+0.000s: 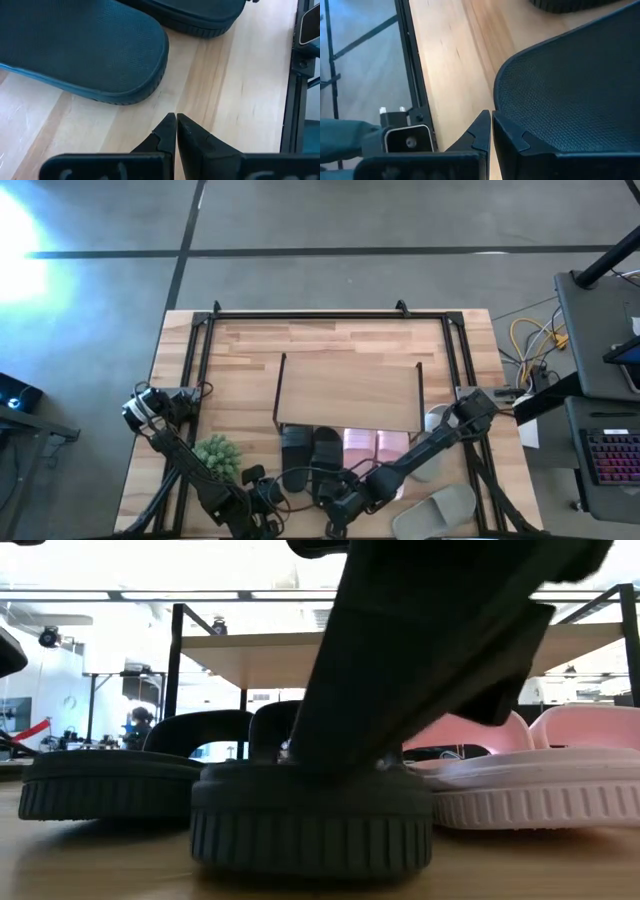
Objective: Pick and place slides into the shelf
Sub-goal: Adjust the pink and black slides under the shelf
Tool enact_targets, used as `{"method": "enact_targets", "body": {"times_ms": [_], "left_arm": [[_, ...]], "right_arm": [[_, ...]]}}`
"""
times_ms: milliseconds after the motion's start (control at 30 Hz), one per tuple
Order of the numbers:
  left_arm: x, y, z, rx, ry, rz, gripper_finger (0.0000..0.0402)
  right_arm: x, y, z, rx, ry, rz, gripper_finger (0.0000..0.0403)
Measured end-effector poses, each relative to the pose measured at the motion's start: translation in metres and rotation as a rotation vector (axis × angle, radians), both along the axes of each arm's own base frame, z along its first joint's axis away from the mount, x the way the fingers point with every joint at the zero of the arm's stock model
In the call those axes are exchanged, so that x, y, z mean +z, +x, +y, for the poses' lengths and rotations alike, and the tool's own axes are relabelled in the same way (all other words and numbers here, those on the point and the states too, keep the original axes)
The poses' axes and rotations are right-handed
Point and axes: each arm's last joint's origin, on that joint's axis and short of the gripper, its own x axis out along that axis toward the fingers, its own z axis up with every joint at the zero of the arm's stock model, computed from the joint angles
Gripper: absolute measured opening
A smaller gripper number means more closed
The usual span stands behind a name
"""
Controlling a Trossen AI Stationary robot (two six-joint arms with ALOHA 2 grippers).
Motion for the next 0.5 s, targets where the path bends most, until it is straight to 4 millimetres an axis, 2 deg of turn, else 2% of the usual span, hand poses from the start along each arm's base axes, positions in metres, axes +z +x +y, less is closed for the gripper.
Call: {"method": "enact_targets", "body": {"times_ms": [333,500], "left_arm": [[0.0,0.0,0.0,0.0,0.0,0.0,0.0],[0.0,0.0,0.0,0.0,0.001,0.001,0.0]], "right_arm": [[-0.012,0.003,0.0,0.015,-0.021,0.014,0.0013],[-0.012,0.006,-0.004,0.031,-0.034,0.011,0.0013]]}}
